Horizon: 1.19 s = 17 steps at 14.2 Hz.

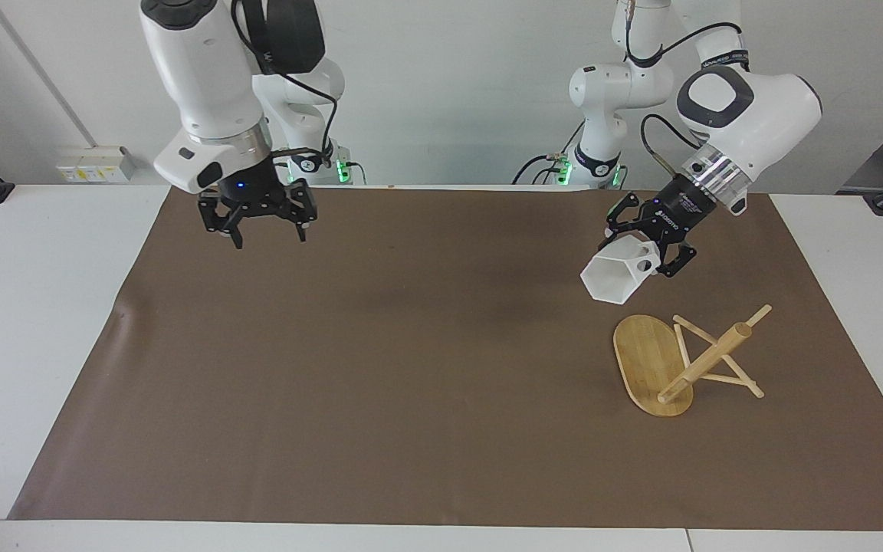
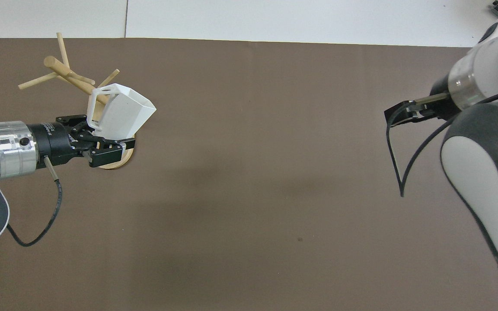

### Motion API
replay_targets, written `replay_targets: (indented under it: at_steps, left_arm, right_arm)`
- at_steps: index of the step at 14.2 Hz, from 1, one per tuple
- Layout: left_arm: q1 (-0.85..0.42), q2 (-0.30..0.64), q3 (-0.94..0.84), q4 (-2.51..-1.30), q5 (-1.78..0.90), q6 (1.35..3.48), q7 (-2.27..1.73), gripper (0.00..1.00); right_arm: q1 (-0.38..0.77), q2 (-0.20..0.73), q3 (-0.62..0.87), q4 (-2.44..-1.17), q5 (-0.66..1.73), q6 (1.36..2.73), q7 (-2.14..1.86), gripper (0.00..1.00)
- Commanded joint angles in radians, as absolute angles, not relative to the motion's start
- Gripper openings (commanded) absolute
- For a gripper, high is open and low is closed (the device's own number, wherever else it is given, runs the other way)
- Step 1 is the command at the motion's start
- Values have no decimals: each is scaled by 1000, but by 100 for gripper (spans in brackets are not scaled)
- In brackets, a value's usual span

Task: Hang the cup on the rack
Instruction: 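Carry the mug with the left gripper toward the wooden mug tree peg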

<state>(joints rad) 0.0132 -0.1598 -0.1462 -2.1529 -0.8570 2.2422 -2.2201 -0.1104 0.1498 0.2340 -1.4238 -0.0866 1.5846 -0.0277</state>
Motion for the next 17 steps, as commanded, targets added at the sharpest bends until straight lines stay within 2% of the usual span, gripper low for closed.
replay_targets:
  at_steps: [1,7,17]
  left_arm:
    - [-26,-201,-147,-2215,-841,2328,-2276,0]
    - [-58,-126,-150,-2215,-839,2491,-2273,0]
    - [-89,-89,-150,-2227,-841,2646,-2442,0]
  right_arm:
    - [-112,130,112,-1445,-87,1566,-117,100]
    - [-110,94,51,-1519,-87,1559,-106,100]
    - [-109,66,34,-1513,-86,1532,-103,100]
